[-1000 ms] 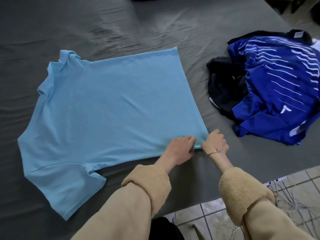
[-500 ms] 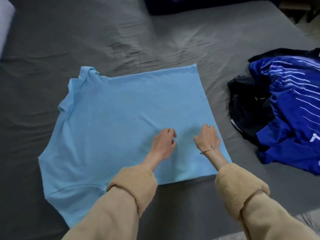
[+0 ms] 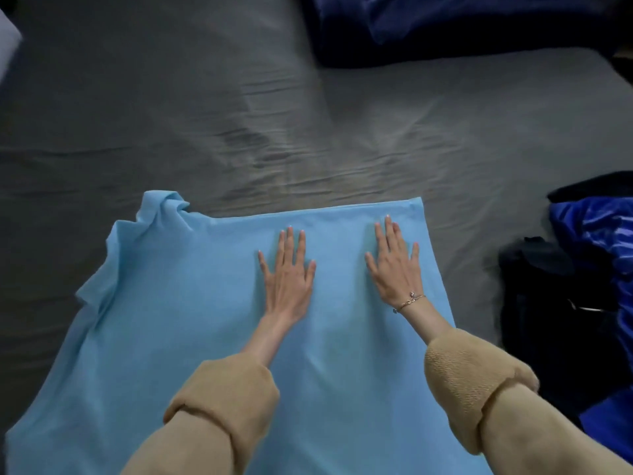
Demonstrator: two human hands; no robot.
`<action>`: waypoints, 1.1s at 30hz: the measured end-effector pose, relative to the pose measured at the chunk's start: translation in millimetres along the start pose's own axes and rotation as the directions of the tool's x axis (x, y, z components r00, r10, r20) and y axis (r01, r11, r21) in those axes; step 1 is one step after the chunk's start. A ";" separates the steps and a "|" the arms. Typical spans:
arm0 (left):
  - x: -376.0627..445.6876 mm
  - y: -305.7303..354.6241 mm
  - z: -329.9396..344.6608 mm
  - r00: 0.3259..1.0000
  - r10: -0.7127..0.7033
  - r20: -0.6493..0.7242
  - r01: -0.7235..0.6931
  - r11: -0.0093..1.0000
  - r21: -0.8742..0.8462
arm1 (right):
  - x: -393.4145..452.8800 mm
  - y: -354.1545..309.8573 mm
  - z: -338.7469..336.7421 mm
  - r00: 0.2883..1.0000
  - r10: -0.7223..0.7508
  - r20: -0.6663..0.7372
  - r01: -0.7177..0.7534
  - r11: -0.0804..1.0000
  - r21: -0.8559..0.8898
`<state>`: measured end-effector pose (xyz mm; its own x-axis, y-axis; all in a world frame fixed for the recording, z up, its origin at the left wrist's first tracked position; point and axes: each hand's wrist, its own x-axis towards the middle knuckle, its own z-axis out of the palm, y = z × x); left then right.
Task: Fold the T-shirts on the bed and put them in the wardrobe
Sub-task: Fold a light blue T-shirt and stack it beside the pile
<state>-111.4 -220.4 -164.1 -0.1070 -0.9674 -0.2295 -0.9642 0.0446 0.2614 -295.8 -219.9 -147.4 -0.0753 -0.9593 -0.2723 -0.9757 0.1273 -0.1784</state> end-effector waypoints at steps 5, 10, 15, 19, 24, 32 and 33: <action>45.6 15.5 10.6 0.999 0.024 -0.036 -0.024 1.000 -0.003 | 51.8 27.0 -1.6 0.999 0.040 0.015 -0.040 0.999 0.033; 49.8 18.4 14.4 0.997 0.031 -0.066 -0.031 1.000 -0.005 | 55.0 21.3 2.1 0.995 0.097 -0.018 -0.097 0.995 0.008; 42.6 -11.5 -13.3 0.997 0.005 -0.073 -0.008 0.999 -0.043 | 56.8 -28.1 -0.8 0.994 -0.102 -0.035 0.103 0.994 0.039; 37.1 -62.4 -40.4 0.992 -0.068 -0.110 0.064 0.997 -0.033 | 60.5 -81.8 0.9 0.978 -0.205 0.042 0.204 0.979 0.030; 35.3 -142.5 -75.6 0.953 -0.184 -0.241 0.170 0.982 -0.077 | 66.7 -159.0 4.5 0.951 -0.307 -0.020 0.308 0.951 0.040; 39.6 -237.9 -111.3 0.853 -0.401 -0.334 0.347 0.914 -0.211 | 93.9 -272.9 12.0 0.947 -0.302 0.105 0.281 0.942 0.182; 42.1 -244.5 -113.8 0.863 -0.426 -0.273 0.375 0.901 -0.218 | 98.3 -283.9 12.1 0.956 -0.273 0.106 0.244 0.943 0.224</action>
<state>147.5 -300.5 -131.0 0.3842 -0.9217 -0.0533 -0.8559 -0.3773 0.3537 -23.7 -347.2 -134.9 0.2163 -0.9250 -0.3123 -0.8927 -0.0579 -0.4469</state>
